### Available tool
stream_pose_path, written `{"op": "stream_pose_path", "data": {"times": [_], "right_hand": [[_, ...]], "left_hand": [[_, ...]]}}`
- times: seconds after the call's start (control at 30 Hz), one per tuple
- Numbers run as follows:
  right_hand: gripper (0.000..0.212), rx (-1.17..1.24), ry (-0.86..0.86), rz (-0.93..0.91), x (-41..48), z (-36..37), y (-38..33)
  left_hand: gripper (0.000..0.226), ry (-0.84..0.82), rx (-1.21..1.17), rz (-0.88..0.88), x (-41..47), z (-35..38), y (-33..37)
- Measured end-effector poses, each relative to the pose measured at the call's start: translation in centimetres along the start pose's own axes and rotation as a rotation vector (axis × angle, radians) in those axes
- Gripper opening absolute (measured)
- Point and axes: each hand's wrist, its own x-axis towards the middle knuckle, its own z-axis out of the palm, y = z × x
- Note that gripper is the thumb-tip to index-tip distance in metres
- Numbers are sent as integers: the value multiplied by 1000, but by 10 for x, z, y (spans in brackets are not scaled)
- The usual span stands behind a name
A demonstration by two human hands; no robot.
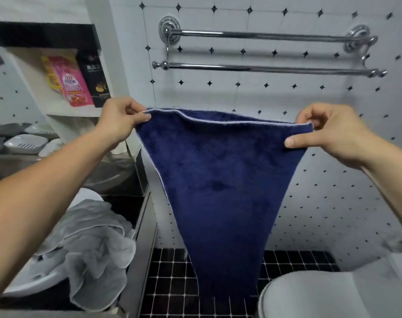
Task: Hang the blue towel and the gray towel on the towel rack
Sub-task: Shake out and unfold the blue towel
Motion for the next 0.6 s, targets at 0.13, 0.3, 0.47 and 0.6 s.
{"op": "stream_pose_path", "data": {"times": [0.13, 0.3, 0.47, 0.6], "right_hand": [[44, -389, 101, 123, 13, -6, 19], [38, -355, -236, 146, 9, 17, 18], [47, -426, 128, 263, 16, 5, 25], [53, -254, -327, 130, 0, 20, 15]], "left_hand": [[22, -67, 17, 13, -1, 10, 0], [23, -105, 19, 25, -3, 29, 11], [19, -88, -5, 49, -1, 21, 16], [20, -105, 12, 64, -5, 24, 20]]}}
